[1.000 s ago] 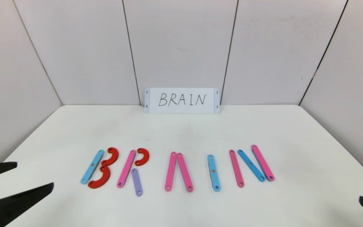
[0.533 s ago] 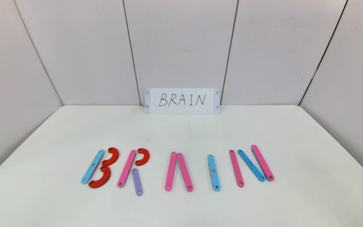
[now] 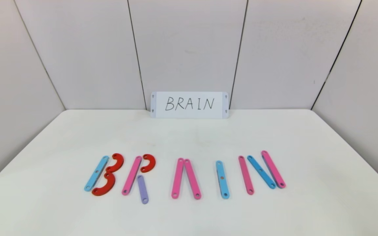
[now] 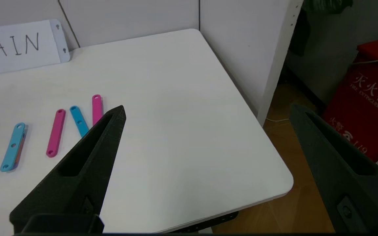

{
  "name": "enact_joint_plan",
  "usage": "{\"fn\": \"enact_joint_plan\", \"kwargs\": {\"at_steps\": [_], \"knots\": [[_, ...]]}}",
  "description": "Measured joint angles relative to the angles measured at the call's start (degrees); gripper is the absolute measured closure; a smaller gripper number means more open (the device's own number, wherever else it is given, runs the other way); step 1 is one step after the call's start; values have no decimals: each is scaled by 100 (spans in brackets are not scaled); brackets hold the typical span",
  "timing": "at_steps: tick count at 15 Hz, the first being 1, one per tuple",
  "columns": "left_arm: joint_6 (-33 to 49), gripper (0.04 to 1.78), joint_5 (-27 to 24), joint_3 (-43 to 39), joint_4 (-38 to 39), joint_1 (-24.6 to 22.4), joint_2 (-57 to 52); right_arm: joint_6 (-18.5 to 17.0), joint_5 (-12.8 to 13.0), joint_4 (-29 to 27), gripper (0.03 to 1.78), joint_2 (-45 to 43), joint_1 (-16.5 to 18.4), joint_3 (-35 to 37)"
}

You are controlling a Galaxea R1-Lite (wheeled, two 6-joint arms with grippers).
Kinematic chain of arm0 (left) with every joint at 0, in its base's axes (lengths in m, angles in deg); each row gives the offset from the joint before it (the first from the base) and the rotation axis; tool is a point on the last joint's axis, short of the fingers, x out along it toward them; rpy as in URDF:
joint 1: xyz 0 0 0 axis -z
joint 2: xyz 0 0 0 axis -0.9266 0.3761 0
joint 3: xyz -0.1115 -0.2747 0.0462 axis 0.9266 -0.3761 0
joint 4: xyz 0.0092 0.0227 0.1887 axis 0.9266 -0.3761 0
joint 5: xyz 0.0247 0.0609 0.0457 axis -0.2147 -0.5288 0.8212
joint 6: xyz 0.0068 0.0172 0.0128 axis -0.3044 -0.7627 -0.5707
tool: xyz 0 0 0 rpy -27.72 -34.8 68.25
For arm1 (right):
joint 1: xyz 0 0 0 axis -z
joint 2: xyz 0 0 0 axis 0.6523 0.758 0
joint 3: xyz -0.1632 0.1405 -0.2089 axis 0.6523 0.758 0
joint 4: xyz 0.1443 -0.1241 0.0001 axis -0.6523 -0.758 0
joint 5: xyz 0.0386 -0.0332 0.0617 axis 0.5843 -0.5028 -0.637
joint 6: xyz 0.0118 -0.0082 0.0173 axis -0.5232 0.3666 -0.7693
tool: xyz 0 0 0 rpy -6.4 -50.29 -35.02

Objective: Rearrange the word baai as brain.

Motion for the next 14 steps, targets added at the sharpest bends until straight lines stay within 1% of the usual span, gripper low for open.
{"fn": "enact_joint_plan", "kwargs": {"at_steps": [1, 2, 3, 5, 6, 7, 9, 10, 13, 14], "knots": [[0, 8, -5, -6, -11, -41, -96, 49, -65, 22, 8, -20, 221, 0], [-2, 8, -5, -48, -11, -68, -224, 123, -166, 37, 8, -85, 366, 44], [-20, 8, 2, -140, 24, -79, -395, 221, -318, 63, 8, -221, 423, 129], [-48, 8, 20, -450, 241, -85, -778, 462, -753, 246, 8, -592, 432, 450], [-52, 8, 22, -680, 474, -85, -955, 573, -994, 485, 8, -818, 429, 730], [-72, 8, 27, -942, 798, -85, -1112, 673, -1145, 775, 8, -1012, 423, 1014], [-182, 8, 61, -1576, 1582, -88, -1332, 834, -1243, 1469, 8, -1296, 419, 1643], [-249, 8, 72, -1916, 1992, -88, -1398, 883, -1279, 1944, 8, -1390, 419, 2007], [-549, 8, 80, -3049, 3217, -91, -1495, 996, -1527, 3277, 8, -1527, 414, 3066], [-631, 8, 83, -3405, 3577, -91, -1501, 1015, -1575, 3557, 8, -1546, 414, 3339]]}}
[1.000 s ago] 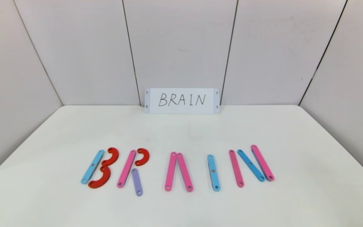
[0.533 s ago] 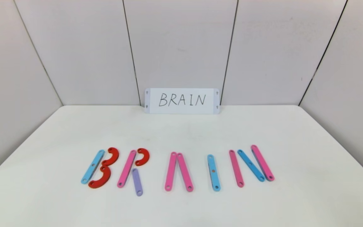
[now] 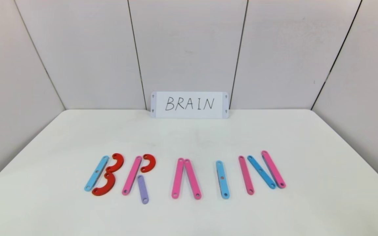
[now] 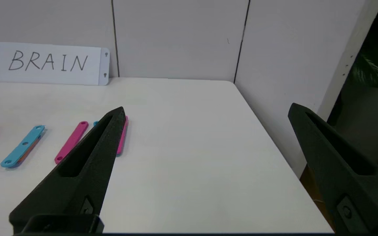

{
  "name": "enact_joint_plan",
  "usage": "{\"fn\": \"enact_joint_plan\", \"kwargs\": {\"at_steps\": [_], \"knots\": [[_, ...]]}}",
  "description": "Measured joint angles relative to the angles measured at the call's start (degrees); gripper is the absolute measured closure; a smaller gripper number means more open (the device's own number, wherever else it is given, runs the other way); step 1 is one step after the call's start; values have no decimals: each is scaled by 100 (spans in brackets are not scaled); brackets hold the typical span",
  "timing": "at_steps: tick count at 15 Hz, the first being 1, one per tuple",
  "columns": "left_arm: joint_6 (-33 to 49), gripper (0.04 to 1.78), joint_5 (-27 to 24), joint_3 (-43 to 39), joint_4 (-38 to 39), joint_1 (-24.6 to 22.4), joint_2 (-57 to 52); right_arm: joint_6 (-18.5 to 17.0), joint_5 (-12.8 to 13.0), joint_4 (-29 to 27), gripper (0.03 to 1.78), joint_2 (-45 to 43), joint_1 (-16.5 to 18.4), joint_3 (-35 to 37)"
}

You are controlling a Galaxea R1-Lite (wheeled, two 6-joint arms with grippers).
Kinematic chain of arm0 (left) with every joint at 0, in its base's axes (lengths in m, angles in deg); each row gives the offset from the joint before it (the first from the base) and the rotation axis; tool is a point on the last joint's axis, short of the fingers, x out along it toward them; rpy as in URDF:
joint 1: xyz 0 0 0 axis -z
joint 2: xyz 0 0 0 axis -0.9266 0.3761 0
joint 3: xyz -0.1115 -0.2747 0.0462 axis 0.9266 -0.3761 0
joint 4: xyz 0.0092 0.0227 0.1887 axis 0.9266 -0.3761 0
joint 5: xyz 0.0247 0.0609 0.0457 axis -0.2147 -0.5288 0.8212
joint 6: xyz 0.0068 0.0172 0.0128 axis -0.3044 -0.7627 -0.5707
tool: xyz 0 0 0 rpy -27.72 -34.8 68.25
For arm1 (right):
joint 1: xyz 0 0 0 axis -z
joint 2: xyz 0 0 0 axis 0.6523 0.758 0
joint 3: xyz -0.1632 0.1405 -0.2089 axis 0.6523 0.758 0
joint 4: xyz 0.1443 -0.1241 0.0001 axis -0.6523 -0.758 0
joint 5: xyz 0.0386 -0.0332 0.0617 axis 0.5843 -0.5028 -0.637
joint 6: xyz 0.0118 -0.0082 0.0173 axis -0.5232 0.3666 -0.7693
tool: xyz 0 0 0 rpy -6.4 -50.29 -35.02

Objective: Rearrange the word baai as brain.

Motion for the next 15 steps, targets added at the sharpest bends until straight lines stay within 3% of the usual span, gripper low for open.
{"fn": "enact_joint_plan", "kwargs": {"at_steps": [2, 5, 9, 15], "knots": [[-89, 8, -6, -477, 564, 0, -10, -33, -145, -132, 8, -9, 2, 252], [-91, 8, -83, -628, 429, 0, -15, -50, -525, -777, 8, -13, 0, 313], [72, 8, -230, -645, -60, 0, -17, -121, -522, -880, 8, -18, -6, 324], [118, 8, -226, -652, -7, 0, -17, -229, -502, -872, 8, -18, -6, 327]]}}
